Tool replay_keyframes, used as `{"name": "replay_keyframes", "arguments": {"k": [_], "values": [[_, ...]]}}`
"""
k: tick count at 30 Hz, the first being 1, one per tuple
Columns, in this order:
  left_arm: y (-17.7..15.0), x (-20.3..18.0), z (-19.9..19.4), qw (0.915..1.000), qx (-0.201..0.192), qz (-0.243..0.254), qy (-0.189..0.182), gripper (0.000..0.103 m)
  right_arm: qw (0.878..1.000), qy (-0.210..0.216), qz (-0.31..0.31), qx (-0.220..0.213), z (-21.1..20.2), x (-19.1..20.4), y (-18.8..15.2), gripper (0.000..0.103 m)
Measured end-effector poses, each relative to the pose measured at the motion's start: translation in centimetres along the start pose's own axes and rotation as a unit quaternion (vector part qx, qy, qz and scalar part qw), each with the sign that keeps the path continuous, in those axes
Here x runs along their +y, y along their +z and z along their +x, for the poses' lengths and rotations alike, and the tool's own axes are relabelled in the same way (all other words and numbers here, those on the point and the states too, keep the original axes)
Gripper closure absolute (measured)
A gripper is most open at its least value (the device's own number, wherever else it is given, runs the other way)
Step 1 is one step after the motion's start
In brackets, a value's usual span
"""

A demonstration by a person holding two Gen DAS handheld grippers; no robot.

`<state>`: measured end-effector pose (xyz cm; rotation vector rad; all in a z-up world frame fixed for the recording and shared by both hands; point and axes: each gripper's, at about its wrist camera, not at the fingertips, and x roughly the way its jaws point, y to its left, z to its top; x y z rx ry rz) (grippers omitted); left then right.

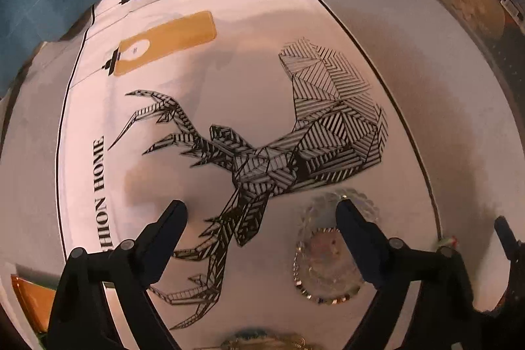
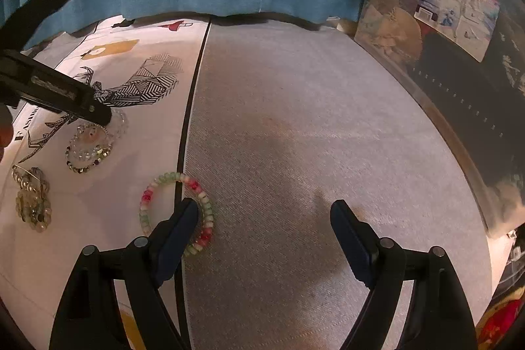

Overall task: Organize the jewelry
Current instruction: 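Move the left tool to the clear crystal bracelet while the right tool reaches the pink-green bead bracelet, then close the left tool on the crystal bracelet while the right tool grips the pink-green bracelet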

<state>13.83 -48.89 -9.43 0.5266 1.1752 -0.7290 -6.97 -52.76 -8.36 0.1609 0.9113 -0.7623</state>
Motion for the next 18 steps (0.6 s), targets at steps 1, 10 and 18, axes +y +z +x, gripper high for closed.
{"name": "replay_keyframes", "arguments": {"k": [1, 10, 18], "values": [[0.1, 0.0, 0.0, 1.0000, 0.001, -0.002, 0.001, 0.023, 1.000, -0.002, -0.003, -0.001, 0.0, 0.1, 0.1, 0.020], [-0.6, -0.2, -3.3, 0.9989, -0.019, 0.006, -0.042, 0.098, 0.994, 0.096, -0.038, -0.020, -1.6, 2.5, 0.0, 0.097], [-3.4, 1.7, -11.6, 0.9931, -0.091, -0.014, -0.073, 0.098, 0.993, 0.087, -0.006, -0.077, -7.8, 0.4, 0.7, 0.097]]}}
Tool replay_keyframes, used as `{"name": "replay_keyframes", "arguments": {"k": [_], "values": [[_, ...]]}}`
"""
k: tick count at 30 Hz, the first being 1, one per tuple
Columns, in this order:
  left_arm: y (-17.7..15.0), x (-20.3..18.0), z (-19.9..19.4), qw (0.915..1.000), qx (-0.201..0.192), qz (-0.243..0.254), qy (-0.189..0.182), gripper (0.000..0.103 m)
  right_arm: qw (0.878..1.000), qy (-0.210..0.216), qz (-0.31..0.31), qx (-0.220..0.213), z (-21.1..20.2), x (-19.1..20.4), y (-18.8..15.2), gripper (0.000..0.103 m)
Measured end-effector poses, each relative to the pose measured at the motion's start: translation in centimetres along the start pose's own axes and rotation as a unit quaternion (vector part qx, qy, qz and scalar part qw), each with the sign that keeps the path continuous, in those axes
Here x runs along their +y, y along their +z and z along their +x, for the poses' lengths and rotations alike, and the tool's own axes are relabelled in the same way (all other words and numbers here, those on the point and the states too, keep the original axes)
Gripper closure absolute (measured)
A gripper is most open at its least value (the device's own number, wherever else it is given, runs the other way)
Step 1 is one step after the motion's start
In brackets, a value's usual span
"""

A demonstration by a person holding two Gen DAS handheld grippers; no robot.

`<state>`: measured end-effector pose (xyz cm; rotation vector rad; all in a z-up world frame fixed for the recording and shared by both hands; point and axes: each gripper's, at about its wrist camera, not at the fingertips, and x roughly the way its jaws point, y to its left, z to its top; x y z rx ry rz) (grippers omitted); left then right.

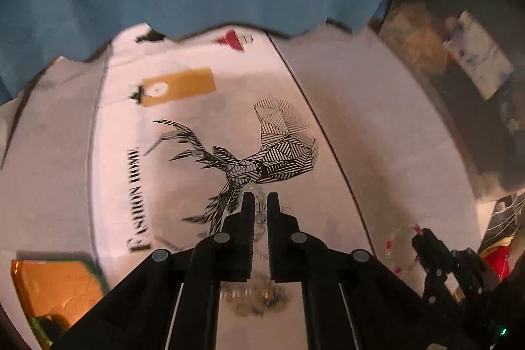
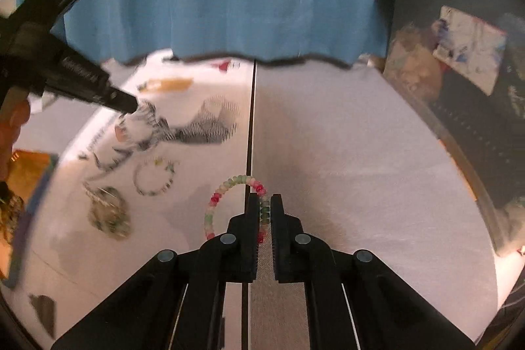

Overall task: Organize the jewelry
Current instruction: 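Close the left tool on the crystal bracelet while the right tool grips the pink-green bracelet, then carry the crystal bracelet in the left tool to the tray while the right tool carries the pink-green bracelet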

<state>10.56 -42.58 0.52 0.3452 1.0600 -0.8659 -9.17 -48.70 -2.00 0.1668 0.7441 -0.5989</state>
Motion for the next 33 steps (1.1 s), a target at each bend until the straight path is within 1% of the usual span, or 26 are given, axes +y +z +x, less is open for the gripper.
{"name": "replay_keyframes", "arguments": {"k": [5, 10, 13, 16, 18, 24, 26, 29, 33], "values": [[-1.8, 0.5, -5.7, 0.9995, -0.028, -0.010, -0.007, 0.098, 1.000, 0.007, -0.001, -0.025, -5.3, 0.4, 0.6, 0.097], [-6.1, 0.6, -12.1, 0.9984, -0.055, -0.016, -0.005, 0.098, 0.999, 0.021, -0.009, -0.041, -11.2, 1.8, -0.1, 0.097], [-9.3, 0.5, -15.9, 0.9971, -0.075, -0.011, 0.012, 0.098, 0.998, 0.031, -0.014, -0.046, -14.3, 2.8, -1.2, 0.097], [-12.7, 0.4, -19.2, 0.9948, -0.094, -0.004, 0.039, 0.098, 0.998, 0.040, -0.018, -0.050, -17.2, 4.0, -2.8, 0.097], [-15.3, 0.7, -21.4, 0.9934, -0.105, -0.009, 0.046, 0.098, 0.997, 0.049, -0.020, -0.051, -19.1, 5.0, -4.1, 0.097], [-22.4, 1.2, -25.8, 0.9900, -0.123, -0.017, 0.067, 0.098, 0.995, 0.077, -0.041, -0.048, -24.0, 8.5, -8.0, 0.097], [-24.5, 1.5, -26.9, 0.9897, -0.124, -0.022, 0.067, 0.098, 0.994, 0.088, -0.049, -0.048, -25.5, 9.7, -9.2, 0.097], [-27.6, 1.5, -28.6, 0.9877, -0.134, -0.019, 0.078, 0.098, 0.992, 0.098, -0.066, -0.054, -27.7, 11.6, -10.6, 0.097], [-31.0, 1.4, -30.1, 0.9868, -0.141, -0.018, 0.078, 0.098, 0.989, 0.111, -0.082, -0.060, -30.4, 13.7, -12.3, 0.097]]}}
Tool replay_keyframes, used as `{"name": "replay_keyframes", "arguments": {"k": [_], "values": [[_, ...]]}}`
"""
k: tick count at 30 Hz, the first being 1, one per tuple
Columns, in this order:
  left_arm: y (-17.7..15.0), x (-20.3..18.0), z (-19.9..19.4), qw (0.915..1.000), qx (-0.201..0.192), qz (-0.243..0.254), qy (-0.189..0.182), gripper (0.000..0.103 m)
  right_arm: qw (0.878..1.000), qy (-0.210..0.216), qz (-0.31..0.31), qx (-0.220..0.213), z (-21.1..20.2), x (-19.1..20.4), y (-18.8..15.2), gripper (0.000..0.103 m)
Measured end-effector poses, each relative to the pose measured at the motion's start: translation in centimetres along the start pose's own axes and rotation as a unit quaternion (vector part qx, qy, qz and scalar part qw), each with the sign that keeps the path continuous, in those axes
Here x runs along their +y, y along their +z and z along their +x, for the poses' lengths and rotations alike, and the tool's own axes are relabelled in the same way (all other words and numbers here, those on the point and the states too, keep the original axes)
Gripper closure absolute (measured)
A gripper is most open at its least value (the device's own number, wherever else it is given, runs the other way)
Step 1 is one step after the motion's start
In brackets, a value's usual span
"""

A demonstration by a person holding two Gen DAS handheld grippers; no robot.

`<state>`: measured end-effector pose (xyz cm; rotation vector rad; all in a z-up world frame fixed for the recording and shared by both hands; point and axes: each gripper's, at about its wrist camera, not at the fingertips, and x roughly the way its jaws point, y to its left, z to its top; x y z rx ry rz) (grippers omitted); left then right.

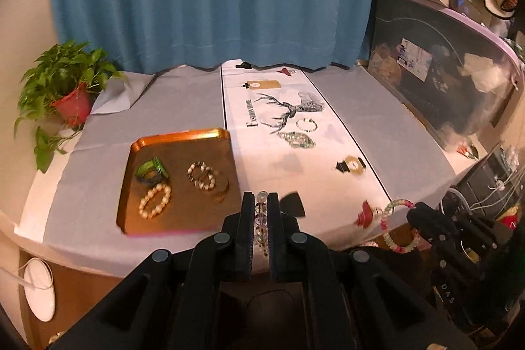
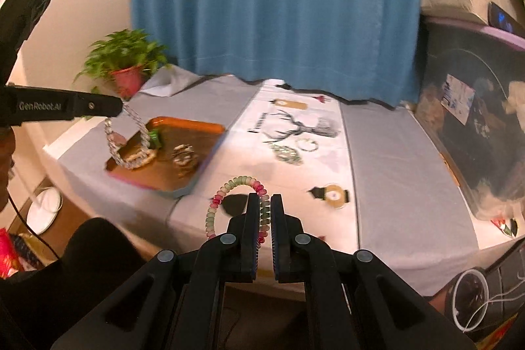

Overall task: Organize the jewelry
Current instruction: 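Carry the crystal bracelet in the left tool to the tray while the right tool carries the pink-green bracelet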

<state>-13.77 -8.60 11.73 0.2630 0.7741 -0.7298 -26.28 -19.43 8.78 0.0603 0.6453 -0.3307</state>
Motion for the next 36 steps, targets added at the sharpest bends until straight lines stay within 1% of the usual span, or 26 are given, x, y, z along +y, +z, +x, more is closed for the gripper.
{"name": "replay_keyframes", "arguments": {"k": [6, 9, 15, 24, 36], "values": [[-3.5, 0.4, -2.4, 0.9999, -0.004, -0.003, -0.009, 0.098, 1.000, 0.011, -0.028, -0.001, -1.9, 3.6, -1.1, 0.097], [-4.8, 0.9, -3.2, 0.9997, -0.002, -0.013, -0.019, 0.098, 0.999, 0.019, -0.037, 0.002, -2.3, 4.7, -1.5, 0.097], [-6.4, 2.2, -4.4, 0.9997, -0.007, -0.020, -0.014, 0.098, 0.998, 0.029, -0.049, 0.008, -2.3, 6.2, -1.8, 0.097], [-6.6, 4.0, -4.6, 0.9993, -0.012, -0.034, -0.011, 0.098, 0.998, 0.033, -0.056, 0.016, -1.2, 7.0, -1.3, 0.097], [-4.9, 6.5, -2.8, 0.9981, -0.013, -0.059, -0.013, 0.098, 0.997, 0.043, -0.058, 0.032, 2.0, 7.0, -0.4, 0.097]]}}
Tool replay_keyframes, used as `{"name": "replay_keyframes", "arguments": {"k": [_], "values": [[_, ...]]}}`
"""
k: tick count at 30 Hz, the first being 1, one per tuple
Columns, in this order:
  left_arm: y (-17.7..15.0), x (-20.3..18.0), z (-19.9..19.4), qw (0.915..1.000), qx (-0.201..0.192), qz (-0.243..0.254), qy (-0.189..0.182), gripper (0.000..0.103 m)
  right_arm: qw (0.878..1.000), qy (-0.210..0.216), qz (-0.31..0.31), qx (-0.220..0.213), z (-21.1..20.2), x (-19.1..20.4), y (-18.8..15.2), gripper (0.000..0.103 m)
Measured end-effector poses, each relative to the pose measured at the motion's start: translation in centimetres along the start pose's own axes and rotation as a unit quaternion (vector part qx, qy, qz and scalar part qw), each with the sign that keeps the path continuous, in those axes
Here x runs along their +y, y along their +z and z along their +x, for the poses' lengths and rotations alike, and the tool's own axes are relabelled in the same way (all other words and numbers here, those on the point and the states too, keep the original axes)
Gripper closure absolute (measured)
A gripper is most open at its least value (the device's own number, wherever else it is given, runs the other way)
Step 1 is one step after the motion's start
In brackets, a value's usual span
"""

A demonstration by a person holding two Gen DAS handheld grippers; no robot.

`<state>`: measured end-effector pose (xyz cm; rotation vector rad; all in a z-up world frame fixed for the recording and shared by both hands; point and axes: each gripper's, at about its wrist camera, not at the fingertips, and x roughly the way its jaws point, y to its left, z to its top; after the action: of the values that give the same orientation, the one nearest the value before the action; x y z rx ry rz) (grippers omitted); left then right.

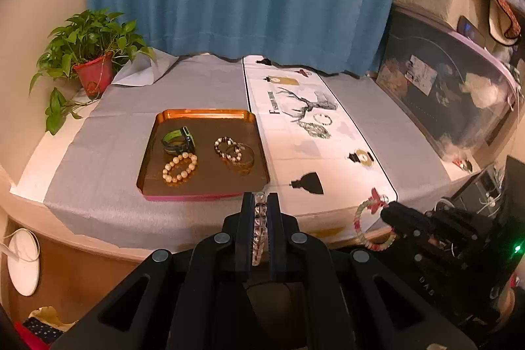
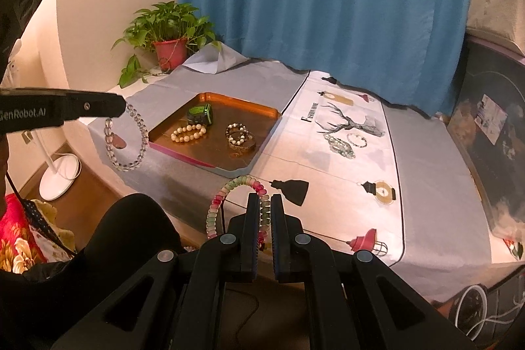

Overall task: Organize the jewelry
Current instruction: 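Carry the crystal bracelet in the left tool to the tray while the right tool carries the pink-green bracelet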

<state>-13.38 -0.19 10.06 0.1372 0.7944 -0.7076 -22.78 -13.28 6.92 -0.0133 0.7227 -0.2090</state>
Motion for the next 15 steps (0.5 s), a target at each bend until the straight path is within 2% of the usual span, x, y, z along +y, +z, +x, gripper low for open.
{"name": "replay_keyframes", "arguments": {"k": [10, 15], "values": [[4.5, 2.7, 4.1, 0.9998, -0.004, -0.014, 0.012, 0.098, 1.000, 0.019, 0.002, -0.002, 5.9, -0.4, 3.8, 0.097], [7.8, 4.7, 8.3, 0.9996, -0.003, -0.019, 0.023, 0.098, 1.000, 0.029, 0.005, -0.005, 10.1, -0.7, 6.6, 0.097]]}}
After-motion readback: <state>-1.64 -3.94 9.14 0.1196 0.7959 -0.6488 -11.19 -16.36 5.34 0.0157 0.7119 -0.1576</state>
